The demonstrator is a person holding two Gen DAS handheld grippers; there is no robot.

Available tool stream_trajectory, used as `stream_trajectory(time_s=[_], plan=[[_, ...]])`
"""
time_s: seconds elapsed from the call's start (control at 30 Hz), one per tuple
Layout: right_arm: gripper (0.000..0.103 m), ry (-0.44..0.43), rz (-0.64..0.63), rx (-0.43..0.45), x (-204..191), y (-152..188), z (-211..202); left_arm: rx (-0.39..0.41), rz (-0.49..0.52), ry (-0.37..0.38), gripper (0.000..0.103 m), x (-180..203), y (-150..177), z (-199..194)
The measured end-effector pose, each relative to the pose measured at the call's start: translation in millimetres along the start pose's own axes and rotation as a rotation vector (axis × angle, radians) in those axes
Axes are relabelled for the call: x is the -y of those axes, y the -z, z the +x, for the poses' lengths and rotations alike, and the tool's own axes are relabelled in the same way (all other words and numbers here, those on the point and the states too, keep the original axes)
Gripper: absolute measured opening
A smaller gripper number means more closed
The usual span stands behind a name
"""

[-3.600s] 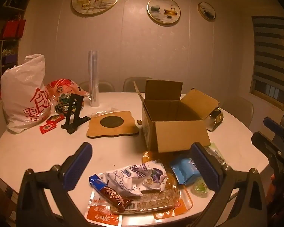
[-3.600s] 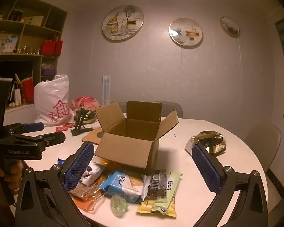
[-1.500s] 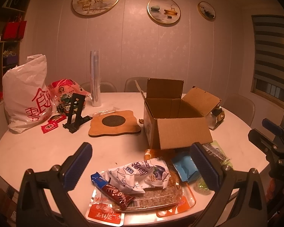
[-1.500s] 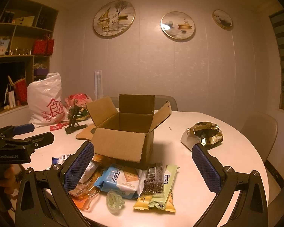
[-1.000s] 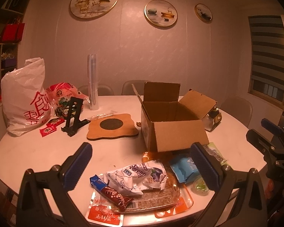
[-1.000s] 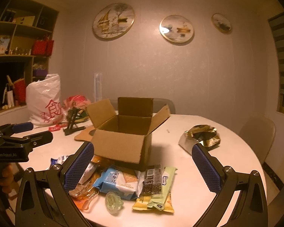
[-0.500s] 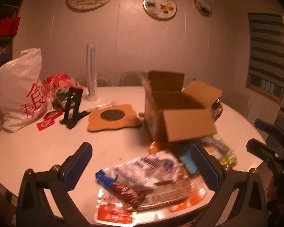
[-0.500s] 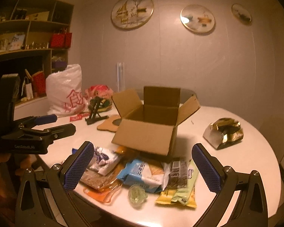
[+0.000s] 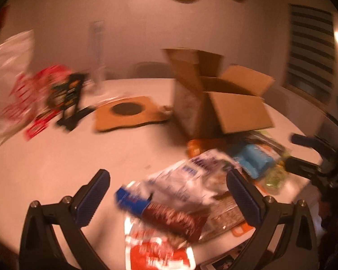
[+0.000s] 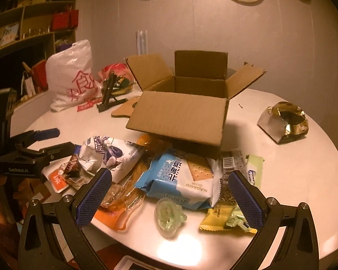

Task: Organize snacks
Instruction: 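Grasp the white-and-purple snack bag with the left gripper while the right gripper approaches the green jelly cup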

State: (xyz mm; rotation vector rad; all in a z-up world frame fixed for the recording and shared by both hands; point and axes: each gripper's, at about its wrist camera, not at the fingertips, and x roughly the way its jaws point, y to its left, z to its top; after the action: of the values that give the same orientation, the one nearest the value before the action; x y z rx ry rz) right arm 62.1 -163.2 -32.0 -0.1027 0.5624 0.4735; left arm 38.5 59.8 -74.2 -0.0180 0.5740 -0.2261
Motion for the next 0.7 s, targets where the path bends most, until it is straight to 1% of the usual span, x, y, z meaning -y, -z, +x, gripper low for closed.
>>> stream_trajectory(time_s=[0.03,0.1,0.17,0.23,0.3,0.33,0.4,0.47,0.53,0.6,0.63,0.7], plan=[[0.103,-0.004,0.003,-0.004,0,-1,2,-0.012,0.046,0.039,0.102,1,-5,5],[0.103,-0.023,0.016,-0.010,3,-4,5,-0.046,0.117,0.070,0.102,2,-12,16],[0.103,-0.035,0.024,-0.012,5,-7,7,-0.099,0.180,0.145,0.102,4,-16,29],[0.103,-0.040,0.024,-0.018,9,-10,10,-0.166,0.241,0.199,0.099,5,-18,41],[0.103,-0.053,0.021,-0.026,10,-12,11,-0.223,0.280,0.223,0.090,4,-20,54],[0.103,-0.062,0.019,-0.029,11,-14,12,-0.253,0.290,0.247,0.090,4,-21,60],[0.103,-0.085,0.015,-0.037,14,-17,14,-0.283,0.295,0.306,0.089,4,-23,66],[0.103,-0.107,0.017,-0.044,16,-21,18,-0.308,0.299,0.346,0.089,2,-26,72],[0.103,-0.125,0.019,-0.057,19,-24,23,-0.332,0.292,0.397,0.086,0,-28,76],[0.103,-0.145,0.014,-0.073,22,-27,29,-0.356,0.279,0.451,0.076,-1,-26,79],[0.103,-0.151,0.010,-0.080,23,-28,31,-0.371,0.276,0.479,0.074,-1,-26,81],[0.103,-0.161,-0.001,-0.091,24,-30,35,-0.390,0.285,0.498,0.073,0,-25,83]])
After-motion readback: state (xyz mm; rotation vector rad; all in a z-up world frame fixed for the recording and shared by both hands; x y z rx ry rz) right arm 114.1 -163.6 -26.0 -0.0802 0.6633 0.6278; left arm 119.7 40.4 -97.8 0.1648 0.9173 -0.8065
